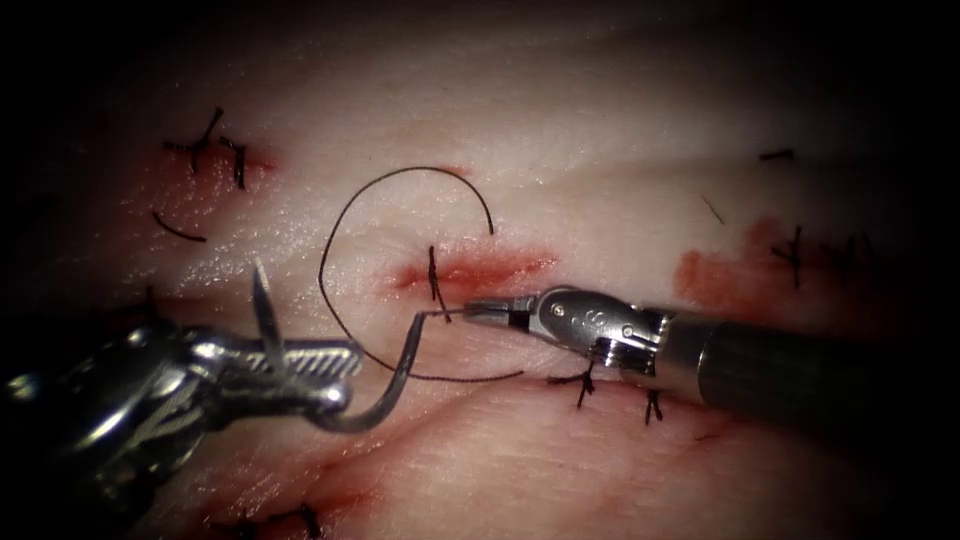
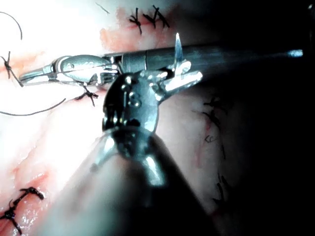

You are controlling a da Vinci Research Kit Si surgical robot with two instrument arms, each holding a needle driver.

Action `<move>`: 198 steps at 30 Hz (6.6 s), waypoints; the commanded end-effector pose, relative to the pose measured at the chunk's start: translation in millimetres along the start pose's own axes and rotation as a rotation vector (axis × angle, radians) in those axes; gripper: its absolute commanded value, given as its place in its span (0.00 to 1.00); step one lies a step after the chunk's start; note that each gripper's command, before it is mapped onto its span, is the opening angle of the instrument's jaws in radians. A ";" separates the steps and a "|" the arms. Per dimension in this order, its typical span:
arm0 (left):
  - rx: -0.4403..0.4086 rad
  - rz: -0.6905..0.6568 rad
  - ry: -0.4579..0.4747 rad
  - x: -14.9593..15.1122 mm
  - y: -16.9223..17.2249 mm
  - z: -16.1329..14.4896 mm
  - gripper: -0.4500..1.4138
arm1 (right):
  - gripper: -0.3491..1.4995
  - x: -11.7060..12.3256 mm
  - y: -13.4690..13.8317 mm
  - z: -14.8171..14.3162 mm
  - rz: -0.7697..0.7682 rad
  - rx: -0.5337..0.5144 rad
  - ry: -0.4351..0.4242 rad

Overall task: Wound Closure
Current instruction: Using the right tool, pull the suture though the wound.

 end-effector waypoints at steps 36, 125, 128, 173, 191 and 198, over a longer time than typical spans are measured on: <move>0.575 0.369 -0.056 4.1 -3.8 -12.7 0.00 | 0.96 13.6 -5.1 -5.9 -0.103 -0.207 0.031; 0.985 0.790 -0.296 6.3 -5.6 -20.8 0.00 | 0.94 18.7 -4.9 -12.0 0.300 -0.278 0.059; 0.895 0.801 -0.357 4.2 -6.3 -17.9 0.00 | 0.94 17.4 -0.9 -10.0 0.404 -0.332 0.056; 0.642 0.742 -0.573 -8.6 -10.5 -9.1 0.00 | 0.00 13.8 11.5 -3.0 0.717 -0.598 0.217; 0.302 0.711 -0.474 -7.0 -7.3 -8.9 0.00 | 0.98 13.2 11.7 -2.7 0.661 -0.521 0.305; 0.521 0.626 -0.484 -5.1 -7.1 -15.1 0.14 | 0.95 12.7 11.1 -4.6 0.617 -0.524 0.302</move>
